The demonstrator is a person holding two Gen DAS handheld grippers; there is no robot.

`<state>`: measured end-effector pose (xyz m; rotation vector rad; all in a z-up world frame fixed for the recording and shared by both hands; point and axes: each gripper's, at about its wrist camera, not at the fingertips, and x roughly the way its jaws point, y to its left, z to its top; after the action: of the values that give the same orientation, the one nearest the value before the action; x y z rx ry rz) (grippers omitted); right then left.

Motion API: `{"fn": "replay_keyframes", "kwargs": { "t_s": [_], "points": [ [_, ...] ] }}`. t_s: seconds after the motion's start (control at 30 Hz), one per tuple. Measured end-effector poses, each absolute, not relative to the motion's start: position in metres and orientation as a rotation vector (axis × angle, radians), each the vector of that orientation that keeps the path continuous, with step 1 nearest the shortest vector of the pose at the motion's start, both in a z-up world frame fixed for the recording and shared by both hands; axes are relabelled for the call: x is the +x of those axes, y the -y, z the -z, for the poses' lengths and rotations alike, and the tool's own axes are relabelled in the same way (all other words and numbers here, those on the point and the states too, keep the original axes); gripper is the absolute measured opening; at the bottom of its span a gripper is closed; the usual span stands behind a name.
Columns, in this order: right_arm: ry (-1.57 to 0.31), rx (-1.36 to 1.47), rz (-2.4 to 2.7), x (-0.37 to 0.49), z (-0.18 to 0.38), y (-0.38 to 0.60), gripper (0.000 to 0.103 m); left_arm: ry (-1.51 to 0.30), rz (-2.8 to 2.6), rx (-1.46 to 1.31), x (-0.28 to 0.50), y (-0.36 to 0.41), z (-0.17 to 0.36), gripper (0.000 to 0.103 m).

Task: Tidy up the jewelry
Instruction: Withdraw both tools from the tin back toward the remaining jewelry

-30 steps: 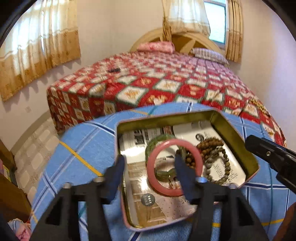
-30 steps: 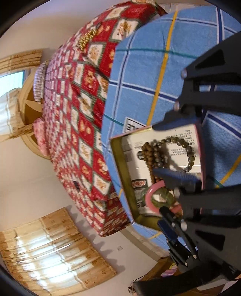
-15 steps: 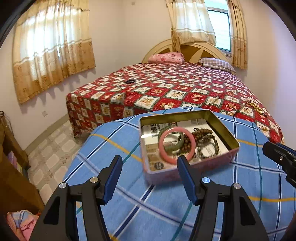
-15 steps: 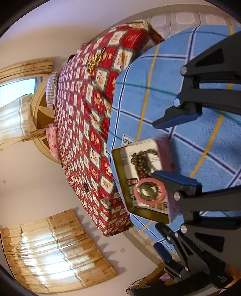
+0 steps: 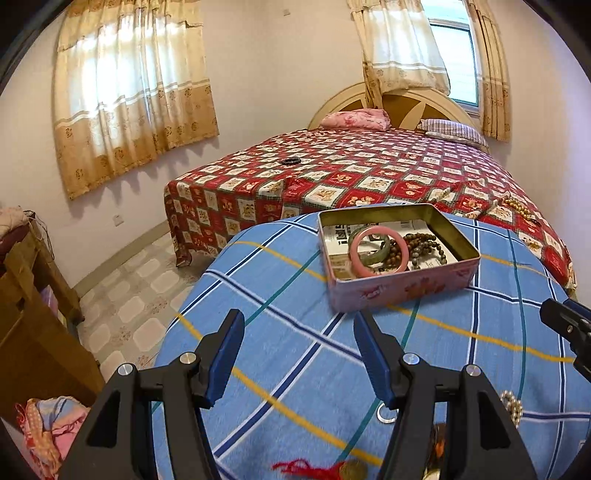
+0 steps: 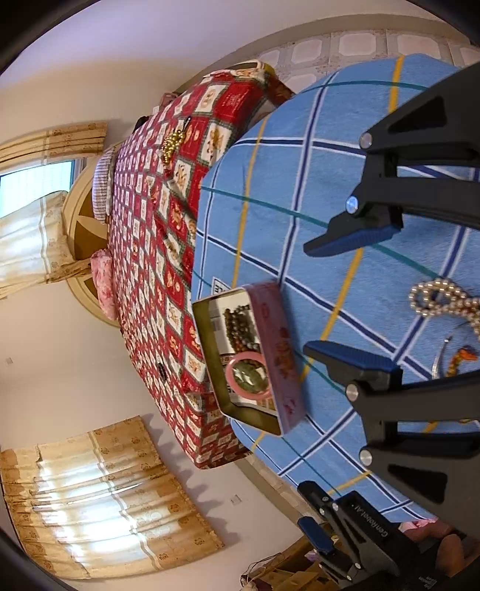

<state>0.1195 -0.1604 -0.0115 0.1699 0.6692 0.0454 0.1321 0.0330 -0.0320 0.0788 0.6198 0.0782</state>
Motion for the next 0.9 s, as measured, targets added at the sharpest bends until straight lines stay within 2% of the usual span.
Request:
{"fn": "replay_keyframes", "kwargs": {
  "t_s": [0.6, 0.9],
  "points": [
    [-0.668, 0.152, -0.071, 0.086, 0.013, 0.152, 0.051, -0.595, -0.1, 0.099, 0.097, -0.042, 0.026, 0.062],
    [-0.672, 0.145, -0.047, 0.076, 0.016, 0.161, 0.053, -0.676, 0.006, 0.038, 0.093, -0.066, 0.047, 0.062]
  ]
}}
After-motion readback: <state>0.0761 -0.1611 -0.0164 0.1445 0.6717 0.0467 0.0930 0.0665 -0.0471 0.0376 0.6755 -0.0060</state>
